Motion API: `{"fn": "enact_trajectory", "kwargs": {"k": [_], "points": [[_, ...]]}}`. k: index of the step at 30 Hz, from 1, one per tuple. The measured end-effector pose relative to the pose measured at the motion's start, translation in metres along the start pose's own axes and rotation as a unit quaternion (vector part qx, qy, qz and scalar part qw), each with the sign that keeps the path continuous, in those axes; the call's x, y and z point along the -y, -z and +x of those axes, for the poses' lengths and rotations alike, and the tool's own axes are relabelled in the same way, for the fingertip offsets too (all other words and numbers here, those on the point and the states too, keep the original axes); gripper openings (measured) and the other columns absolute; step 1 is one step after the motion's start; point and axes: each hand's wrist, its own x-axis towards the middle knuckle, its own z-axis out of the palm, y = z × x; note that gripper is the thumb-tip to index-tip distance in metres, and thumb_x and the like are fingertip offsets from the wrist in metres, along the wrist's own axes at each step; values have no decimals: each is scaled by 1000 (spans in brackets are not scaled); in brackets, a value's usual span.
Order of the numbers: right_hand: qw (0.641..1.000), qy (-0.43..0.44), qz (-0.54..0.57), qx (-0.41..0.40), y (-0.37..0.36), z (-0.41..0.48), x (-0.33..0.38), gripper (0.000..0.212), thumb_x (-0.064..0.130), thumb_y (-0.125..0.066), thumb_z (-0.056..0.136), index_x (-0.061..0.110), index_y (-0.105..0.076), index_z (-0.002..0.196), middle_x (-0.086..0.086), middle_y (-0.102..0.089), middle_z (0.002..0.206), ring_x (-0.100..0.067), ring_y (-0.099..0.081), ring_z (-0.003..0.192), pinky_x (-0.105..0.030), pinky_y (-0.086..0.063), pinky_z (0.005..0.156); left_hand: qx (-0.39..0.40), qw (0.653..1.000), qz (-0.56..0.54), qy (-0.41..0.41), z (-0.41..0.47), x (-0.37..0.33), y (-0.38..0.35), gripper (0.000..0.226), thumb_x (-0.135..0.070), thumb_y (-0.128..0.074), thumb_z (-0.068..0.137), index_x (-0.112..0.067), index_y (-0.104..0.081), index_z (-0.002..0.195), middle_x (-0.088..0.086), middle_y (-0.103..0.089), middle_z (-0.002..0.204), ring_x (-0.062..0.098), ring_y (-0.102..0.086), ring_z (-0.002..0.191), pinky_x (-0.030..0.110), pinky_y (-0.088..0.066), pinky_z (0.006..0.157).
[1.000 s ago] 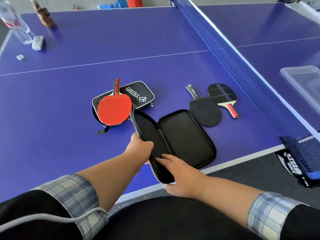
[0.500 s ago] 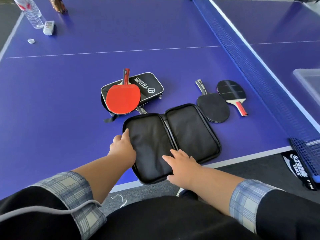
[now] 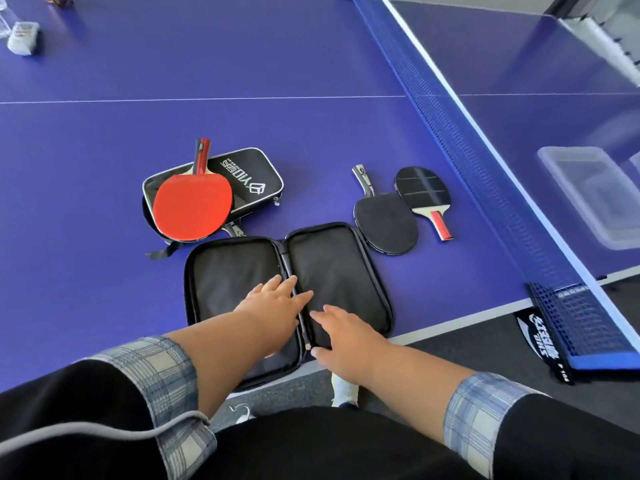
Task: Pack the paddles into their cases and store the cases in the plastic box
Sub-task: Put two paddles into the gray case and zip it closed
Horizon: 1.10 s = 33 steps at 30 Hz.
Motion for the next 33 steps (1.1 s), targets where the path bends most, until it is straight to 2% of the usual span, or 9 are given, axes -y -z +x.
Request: {"fn": "enact_trajectory", "kwargs": {"k": [6, 9, 13, 17, 20, 24, 29, 31, 33], "points": [[997, -52, -50, -6, 28, 3, -58, 72, 42, -52, 96, 28, -19, 158, -7, -7, 168, -28, -7, 153, -48, -24, 118, 27, 999, 16, -11, 40, -28, 14, 65, -41, -41, 101, -38, -6, 156, 6, 0, 167, 29, -2, 152, 45, -13, 121], [995, -29, -88, 31, 39, 11, -81, 67, 43, -50, 96, 27, -23, 156, -8, -12, 166, -34, -19, 148, -50, -30, 113, 55, 998, 28, -10, 59, -43, 22, 63, -40, -42, 101, -37, -11, 156, 6, -3, 166, 30, -5, 152, 45, -13, 122], [993, 22, -64, 97, 52, 25, -110, 58, 42, -50, 94, 26, -40, 149, -4, -25, 161, -33, -29, 142, -48, -36, 110, 110, 993, 28, 25, 76, -59, 31, 55, -37, -51, 96, -35, -32, 148, 4, -26, 153, 29, -31, 139, 42, -33, 112], [996, 12, 83, 16, 89, 48, -137, 50, 42, -53, 95, 29, -50, 143, 3, -47, 146, -22, -47, 131, -39, -43, 105, 123, 989, -7, 84, 99, -68, 51, 45, -41, -50, 94, -33, -46, 138, 2, -43, 137, 28, -45, 127, 43, -44, 100], [984, -47, 159, -68, 121, 64, -167, 47, 39, -55, 96, 29, -52, 141, 5, -47, 145, -17, -49, 127, -34, -43, 102, 86, 983, -86, 137, 127, -73, 67, 44, -41, -49, 94, -33, -49, 137, 1, -48, 137, 27, -48, 127, 43, -45, 101], [966, -98, 200, -130, 154, 77, -209, 48, 34, -58, 96, 25, -52, 142, 2, -48, 146, -18, -52, 124, -33, -46, 98, 15, 952, -224, 208, 170, -84, 84, 48, -36, -52, 94, -28, -46, 141, 5, -48, 140, 27, -53, 123, 37, -44, 101], [962, -103, 232, -104, 171, 87, -240, 51, 33, -59, 96, 21, -48, 145, 2, -52, 143, -19, -56, 114, -24, -40, 85, -52, 901, -351, 250, 209, -103, 101, 54, -30, -54, 91, -28, -42, 143, -1, -54, 129, 18, -61, 92, 31, -51, 72], [956, -98, 266, -79, 172, 95, -244, 45, 33, -59, 95, 25, -50, 138, 9, -57, 123, -9, -54, 89, -17, -42, 72, -56, 870, -401, 282, 222, -108, 107, 60, -30, -56, 91, -25, -35, 147, 0, -54, 128, 18, -62, 89, 29, -47, 69], [944, -108, 308, -56, 173, 104, -244, 34, 33, -58, 93, 29, -52, 126, 20, -57, 99, -4, -53, 72, -12, -40, 55, -46, 845, -435, 309, 233, -109, 111, 69, -30, -58, 92, -20, -26, 152, 4, -51, 140, 25, -61, 109, 29, -45, 80]]}}
